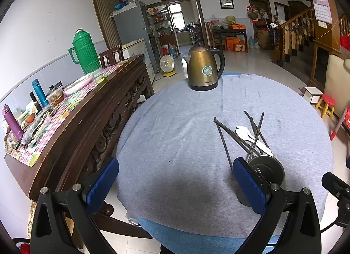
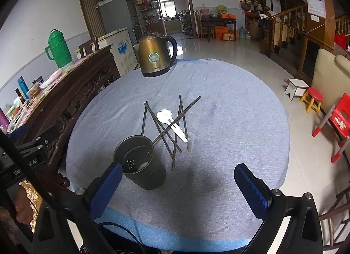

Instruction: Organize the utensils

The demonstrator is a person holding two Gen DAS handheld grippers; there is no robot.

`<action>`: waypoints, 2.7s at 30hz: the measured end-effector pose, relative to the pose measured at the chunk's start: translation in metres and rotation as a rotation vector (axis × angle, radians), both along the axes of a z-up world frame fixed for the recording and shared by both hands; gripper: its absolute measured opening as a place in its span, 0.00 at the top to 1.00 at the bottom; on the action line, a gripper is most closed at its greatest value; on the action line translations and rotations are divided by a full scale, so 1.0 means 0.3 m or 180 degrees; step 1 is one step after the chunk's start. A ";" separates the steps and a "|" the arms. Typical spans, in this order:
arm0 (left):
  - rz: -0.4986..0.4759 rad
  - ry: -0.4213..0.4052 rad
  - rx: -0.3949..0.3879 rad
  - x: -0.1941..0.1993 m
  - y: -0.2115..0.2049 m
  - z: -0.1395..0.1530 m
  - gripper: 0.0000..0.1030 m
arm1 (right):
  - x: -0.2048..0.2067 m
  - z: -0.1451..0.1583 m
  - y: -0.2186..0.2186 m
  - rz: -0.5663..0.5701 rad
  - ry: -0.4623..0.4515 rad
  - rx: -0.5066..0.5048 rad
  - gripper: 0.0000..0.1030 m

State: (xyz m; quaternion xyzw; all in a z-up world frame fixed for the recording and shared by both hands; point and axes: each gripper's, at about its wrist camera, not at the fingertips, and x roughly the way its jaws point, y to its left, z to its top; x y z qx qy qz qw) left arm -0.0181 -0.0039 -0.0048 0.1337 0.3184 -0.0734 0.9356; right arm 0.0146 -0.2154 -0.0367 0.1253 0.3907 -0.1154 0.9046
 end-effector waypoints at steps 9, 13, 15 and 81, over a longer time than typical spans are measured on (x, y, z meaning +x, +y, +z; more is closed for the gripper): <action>-0.0017 -0.0005 0.0003 0.031 -0.002 0.006 0.00 | 0.028 0.029 -0.025 -0.0022 -0.0031 -0.0057 0.00; -0.0016 0.0026 0.0007 0.077 -0.013 -0.003 0.00 | 0.081 0.027 -0.056 -0.0040 0.0007 -0.0036 0.00; -0.0023 0.0068 -0.0015 0.109 -0.020 -0.013 0.00 | 0.110 0.025 -0.076 -0.0042 0.0025 -0.0005 0.00; -0.0754 0.1536 -0.0637 0.808 -0.108 -0.275 0.95 | 0.830 -0.328 -0.545 -0.0426 0.0517 0.0877 0.92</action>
